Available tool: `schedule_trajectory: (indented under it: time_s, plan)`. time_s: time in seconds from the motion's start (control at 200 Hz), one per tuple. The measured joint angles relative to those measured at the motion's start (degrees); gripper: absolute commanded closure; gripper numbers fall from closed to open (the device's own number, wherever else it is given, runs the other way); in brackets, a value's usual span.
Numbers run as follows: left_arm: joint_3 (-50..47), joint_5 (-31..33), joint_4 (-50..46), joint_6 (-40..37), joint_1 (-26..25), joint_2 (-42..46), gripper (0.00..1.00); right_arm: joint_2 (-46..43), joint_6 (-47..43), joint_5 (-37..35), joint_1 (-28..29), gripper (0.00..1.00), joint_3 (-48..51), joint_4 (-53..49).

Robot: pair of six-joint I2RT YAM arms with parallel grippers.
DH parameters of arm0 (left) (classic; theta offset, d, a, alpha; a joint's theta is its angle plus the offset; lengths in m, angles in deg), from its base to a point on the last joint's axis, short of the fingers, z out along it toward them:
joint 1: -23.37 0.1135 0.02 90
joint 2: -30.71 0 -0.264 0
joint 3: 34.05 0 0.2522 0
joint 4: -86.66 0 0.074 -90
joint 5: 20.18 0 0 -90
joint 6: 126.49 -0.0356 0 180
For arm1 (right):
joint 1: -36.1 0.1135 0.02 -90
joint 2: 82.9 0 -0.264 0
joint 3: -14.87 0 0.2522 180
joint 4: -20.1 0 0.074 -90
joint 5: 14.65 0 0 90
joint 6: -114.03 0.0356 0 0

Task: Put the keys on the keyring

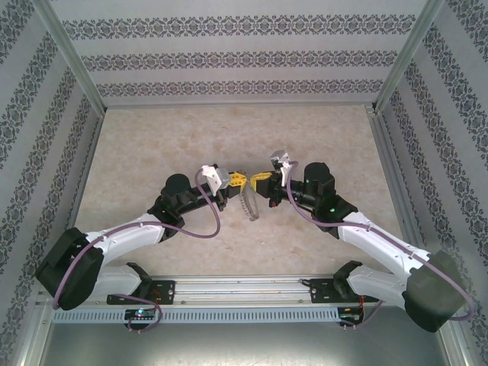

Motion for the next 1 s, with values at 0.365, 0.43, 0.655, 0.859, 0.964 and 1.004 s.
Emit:
schedule_trajectory:
  time_s: [0.365, 0.43, 0.655, 0.859, 0.964, 1.004]
  plan:
    - [0.0, -0.02, 0.22, 0.04, 0.0, 0.15, 1.0, 0.04, 0.26, 2.12, -2.23, 1.0, 0.68, 0.83]
    - [0.0, -0.02, 0.22, 0.17, -0.04, 0.15, 1.0, 0.28, 0.52, 2.91, -2.34, 1.0, 0.68, 1.01]
    - [-0.24, 0.0, 1.07, 0.83, -0.09, 0.13, 1.0, 2.27, 1.36, 6.25, -2.6, 1.0, 0.68, 2.01]
    - [-0.83, 0.02, 2.43, 1.95, -0.09, -0.04, 1.0, 3.04, 1.68, 7.1, -2.6, 1.0, 0.94, 3.34]
    - [-0.85, 0.02, 3.15, 2.82, -0.09, -0.5, 1.0, 3.04, 2.23, 7.1, -2.62, 1.0, 1.16, 3.74]
    - [-0.87, 0.02, 3.76, 3.21, -0.09, -0.92, 1.0, 3.04, 2.43, 7.08, -2.62, 1.0, 1.27, 3.85]
